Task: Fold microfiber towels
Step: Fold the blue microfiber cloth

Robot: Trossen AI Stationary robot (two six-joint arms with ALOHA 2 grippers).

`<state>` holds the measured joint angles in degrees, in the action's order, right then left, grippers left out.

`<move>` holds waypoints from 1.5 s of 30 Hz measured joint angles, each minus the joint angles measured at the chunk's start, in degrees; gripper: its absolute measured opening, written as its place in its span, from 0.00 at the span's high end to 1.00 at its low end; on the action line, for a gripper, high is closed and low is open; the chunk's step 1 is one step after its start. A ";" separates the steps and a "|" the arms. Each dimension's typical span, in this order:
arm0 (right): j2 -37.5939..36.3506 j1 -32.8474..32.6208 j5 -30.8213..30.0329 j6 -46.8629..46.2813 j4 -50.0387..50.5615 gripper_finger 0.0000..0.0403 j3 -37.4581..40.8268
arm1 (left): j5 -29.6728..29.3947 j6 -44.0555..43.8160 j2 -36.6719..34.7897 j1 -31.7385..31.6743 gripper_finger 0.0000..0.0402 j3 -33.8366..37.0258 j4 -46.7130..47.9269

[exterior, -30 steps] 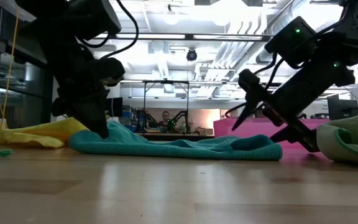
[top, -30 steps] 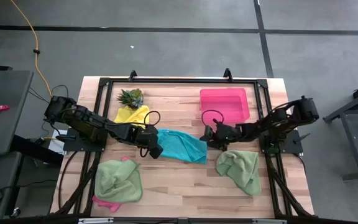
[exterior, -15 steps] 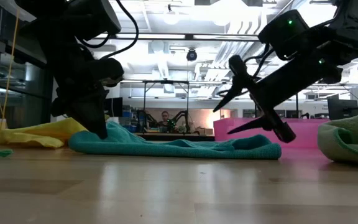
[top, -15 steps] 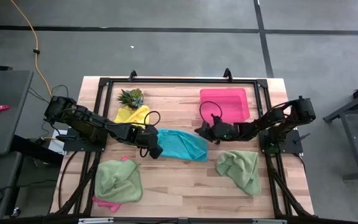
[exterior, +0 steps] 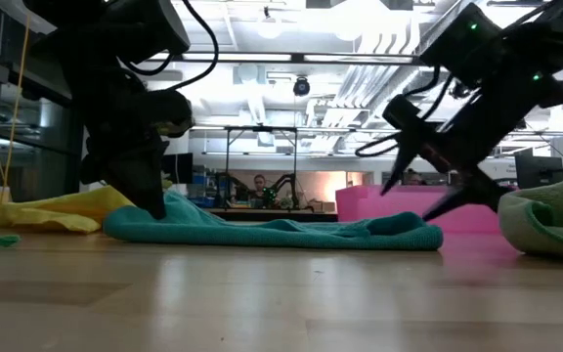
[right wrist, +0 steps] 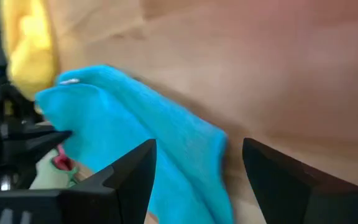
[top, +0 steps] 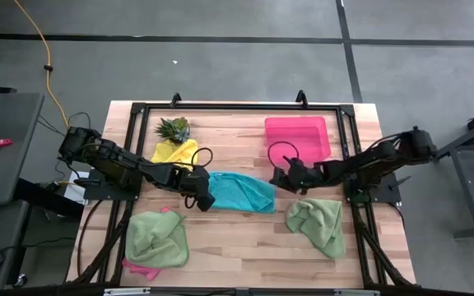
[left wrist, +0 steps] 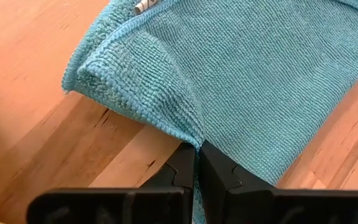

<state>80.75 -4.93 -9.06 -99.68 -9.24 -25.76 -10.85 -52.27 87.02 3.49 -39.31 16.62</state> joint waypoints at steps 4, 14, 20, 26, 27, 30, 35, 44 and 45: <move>0.82 -0.46 3.11 -3.02 -0.69 0.42 0.00 | -0.09 0.00 0.00 0.00 1.00 0.00 -0.18; 7.88 1.18 6.48 -5.99 -11.65 0.42 -0.03 | -0.36 -0.02 -0.01 0.00 1.00 0.00 -0.22; 10.65 2.40 6.12 -6.82 -17.07 0.42 -0.04 | -0.69 -0.02 0.00 0.00 1.00 0.00 -0.17; 10.74 2.43 3.67 -5.65 -17.59 0.46 -0.04 | -1.08 -0.02 -0.01 0.00 1.00 0.00 -0.20; 10.74 2.43 3.29 -5.43 -17.61 0.50 -0.04 | -1.21 -0.02 0.00 0.00 1.00 0.00 -0.20; 10.74 2.41 1.56 -4.94 -17.58 0.65 -0.04 | -1.35 -0.02 -0.01 0.00 1.00 0.00 -0.20; 10.74 2.04 0.18 -0.49 -18.90 0.96 -0.10 | -1.35 -0.02 -0.02 0.00 1.00 0.00 -0.20; 10.74 0.91 10.05 24.27 -0.35 0.98 -8.66 | -1.35 0.00 -0.01 0.00 1.00 0.00 -0.20; 10.74 0.63 10.10 27.79 3.09 0.99 -10.27 | -1.34 -0.02 0.00 0.00 1.00 0.00 -0.20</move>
<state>91.48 -4.30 1.04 -71.89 -6.14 -36.03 -12.19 -52.29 87.02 3.49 -39.31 16.43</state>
